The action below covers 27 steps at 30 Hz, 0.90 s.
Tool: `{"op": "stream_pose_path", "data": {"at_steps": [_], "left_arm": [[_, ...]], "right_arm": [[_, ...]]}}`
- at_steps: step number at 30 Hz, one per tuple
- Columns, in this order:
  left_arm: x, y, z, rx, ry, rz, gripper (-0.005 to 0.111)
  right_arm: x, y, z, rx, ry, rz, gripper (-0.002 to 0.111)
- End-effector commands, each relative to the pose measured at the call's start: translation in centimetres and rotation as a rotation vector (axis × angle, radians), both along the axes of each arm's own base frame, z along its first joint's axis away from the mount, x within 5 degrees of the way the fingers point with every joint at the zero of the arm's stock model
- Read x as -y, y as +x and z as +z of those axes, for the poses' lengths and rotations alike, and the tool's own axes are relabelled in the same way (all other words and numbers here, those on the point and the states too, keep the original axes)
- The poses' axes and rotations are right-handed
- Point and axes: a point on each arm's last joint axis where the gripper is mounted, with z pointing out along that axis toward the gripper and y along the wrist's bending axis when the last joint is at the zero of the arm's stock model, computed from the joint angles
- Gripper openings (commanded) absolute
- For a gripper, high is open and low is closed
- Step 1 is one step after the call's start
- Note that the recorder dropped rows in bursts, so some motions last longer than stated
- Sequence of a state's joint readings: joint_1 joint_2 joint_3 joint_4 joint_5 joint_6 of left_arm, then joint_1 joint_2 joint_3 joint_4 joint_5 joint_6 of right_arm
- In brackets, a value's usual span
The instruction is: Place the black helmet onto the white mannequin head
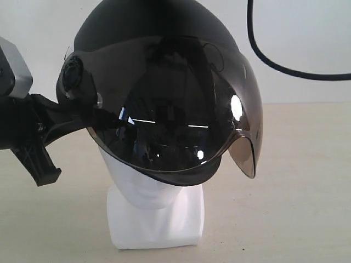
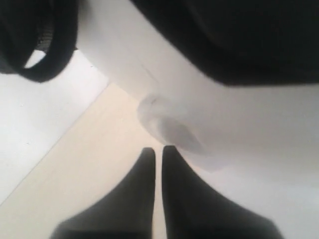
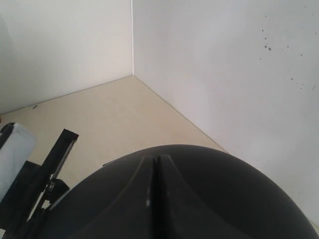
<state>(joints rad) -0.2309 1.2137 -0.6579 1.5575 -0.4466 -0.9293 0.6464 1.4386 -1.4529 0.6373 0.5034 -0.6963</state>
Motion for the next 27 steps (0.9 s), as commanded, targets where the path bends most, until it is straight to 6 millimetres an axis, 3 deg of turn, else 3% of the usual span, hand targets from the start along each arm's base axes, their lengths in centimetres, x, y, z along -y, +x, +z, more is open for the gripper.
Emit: {"op": "stream_pose_path", "data": {"at_steps": [1,9,22,27], "left_arm": [[-0.4,-0.6,1.1,0.042,-0.008,0.041,0.004],[-0.5,-1.0,1.7,0.067,-0.014,0.042,0.004],[-0.8,-1.3,2.3,0.092,-0.017,0.056,0.004],[-0.7,-1.3,2.3,0.092,-0.018,0.054,0.004]], "right_arm": [[-0.2,-0.1,-2.6,-0.078,-0.148,0.071,0.000],[-0.8,-0.7,-0.2,-0.005,-0.120,0.096,0.000],[-0.8,-0.5,0.6,0.030,-0.088,0.072,0.000],[-0.5,-0.7,2.3,0.085,-0.073,0.063,0.000]]}}
